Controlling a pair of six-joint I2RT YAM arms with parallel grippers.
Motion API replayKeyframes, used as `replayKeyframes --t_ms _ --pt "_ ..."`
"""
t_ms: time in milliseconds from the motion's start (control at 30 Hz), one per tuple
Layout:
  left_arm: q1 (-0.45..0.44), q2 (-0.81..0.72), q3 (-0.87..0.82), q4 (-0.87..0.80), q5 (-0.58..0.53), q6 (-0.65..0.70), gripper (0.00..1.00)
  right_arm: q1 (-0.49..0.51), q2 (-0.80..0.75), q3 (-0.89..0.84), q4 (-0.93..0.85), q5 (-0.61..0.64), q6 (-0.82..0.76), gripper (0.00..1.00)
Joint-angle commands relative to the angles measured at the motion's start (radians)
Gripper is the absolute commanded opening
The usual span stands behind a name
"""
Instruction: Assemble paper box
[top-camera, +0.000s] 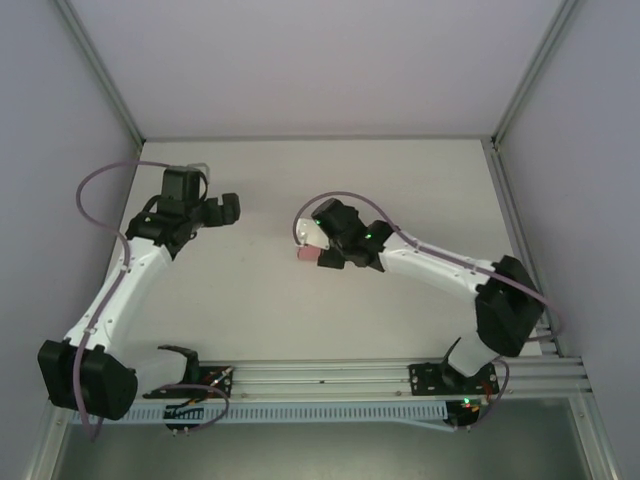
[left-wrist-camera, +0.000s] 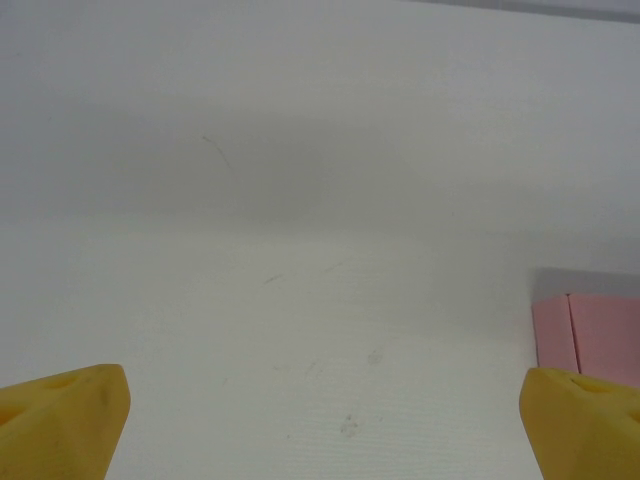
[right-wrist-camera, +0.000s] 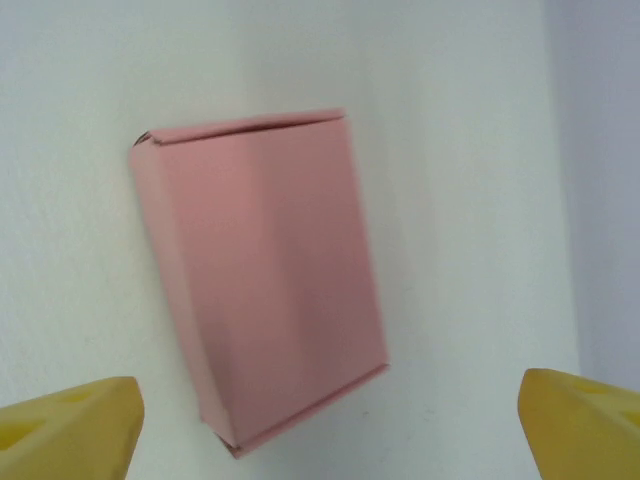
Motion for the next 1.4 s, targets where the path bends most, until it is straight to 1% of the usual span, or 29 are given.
replayKeyframes --t_ms 0,100,233,300,367,400,467,533,633,667,700,767,800,833,867,933,967,1033,1067,1133,1200,1267,1333,1367 --pt "0.008 -0.069 -0.010 0.090 -0.065 -0.027 1.00 -0.044 -0.132 -0.023 0.109 0.061 0.128 1.00" --pt "0.008 -0.144 -0.113 0.258 -0.142 0.009 1.00 -0.144 -0.276 -0.113 0.242 0.078 0.279 1.00" --pt "0.009 -0.220 -0.357 0.600 -0.266 0.116 1.00 -0.335 -0.469 -0.330 0.466 0.144 0.483 1.00" --pt "0.015 -0.223 -0.472 0.781 -0.310 0.184 1.00 -0.431 -0.539 -0.450 0.565 0.126 0.573 1.00" --pt "0.036 -0.193 -0.573 0.956 -0.317 0.265 1.00 -0.529 -0.576 -0.559 0.653 0.099 0.676 1.00" --pt "0.047 -0.172 -0.602 1.009 -0.328 0.275 1.00 -0.566 -0.582 -0.611 0.694 0.084 0.693 1.00" --pt "0.080 -0.125 -0.669 1.158 -0.313 0.290 1.00 -0.619 -0.564 -0.718 0.801 0.096 0.722 1.00" --pt "0.120 -0.079 -0.732 1.308 -0.256 0.300 1.00 -0.649 -0.526 -0.806 0.931 0.088 0.720 1.00" --pt "0.178 -0.007 -0.773 1.420 -0.163 0.306 1.00 -0.672 -0.455 -0.850 1.020 0.094 0.708 1.00" --pt "0.188 0.021 -0.778 1.442 -0.151 0.307 1.00 -0.683 -0.432 -0.856 1.040 0.093 0.705 1.00" --pt "0.200 0.051 -0.794 1.492 -0.136 0.299 1.00 -0.693 -0.398 -0.869 1.088 0.100 0.711 1.00" --pt "0.223 0.116 -0.826 1.617 -0.122 0.280 1.00 -0.719 -0.345 -0.894 1.191 0.071 0.728 1.00" --pt "0.231 0.114 -0.815 1.599 -0.107 0.270 1.00 -0.733 -0.312 -0.898 1.242 0.043 0.717 1.00" --pt "0.244 0.115 -0.814 1.611 -0.060 0.288 1.00 -0.733 -0.289 -0.884 1.238 0.033 0.691 1.00" --pt "0.250 0.127 -0.819 1.650 -0.045 0.298 1.00 -0.737 -0.260 -0.875 1.243 0.023 0.681 1.00" --pt "0.270 0.143 -0.809 1.663 0.006 0.301 1.00 -0.741 -0.190 -0.869 1.307 0.006 0.657 1.00" --pt "0.279 0.150 -0.804 1.664 0.034 0.307 1.00 -0.745 -0.161 -0.859 1.302 -0.017 0.657 1.00" --pt "0.284 0.162 -0.792 1.664 0.058 0.316 1.00 -0.752 -0.080 -0.840 1.325 -0.050 0.649 1.00" --pt "0.286 0.166 -0.789 1.666 0.068 0.316 1.00 -0.757 -0.038 -0.832 1.370 -0.042 0.663 1.00" --pt "0.292 0.182 -0.790 1.695 0.064 0.343 1.00 -0.796 -0.038 -0.778 1.239 -0.042 0.716 1.00" --pt "0.307 0.199 -0.790 1.724 0.064 0.338 1.00 -0.836 -0.001 -0.754 1.245 -0.100 0.747 1.00" --pt "0.320 0.241 -0.793 1.772 0.062 0.349 1.00 -0.859 -0.014 -0.737 1.193 -0.149 0.753 1.00" --pt "0.329 0.267 -0.791 1.805 0.059 0.335 1.00 -0.859 -0.008 -0.749 1.225 -0.147 0.753 1.00" --pt "0.330 0.269 -0.783 1.787 0.068 0.333 1.00 -0.859 -0.011 -0.744 1.210 -0.147 0.749 1.00"
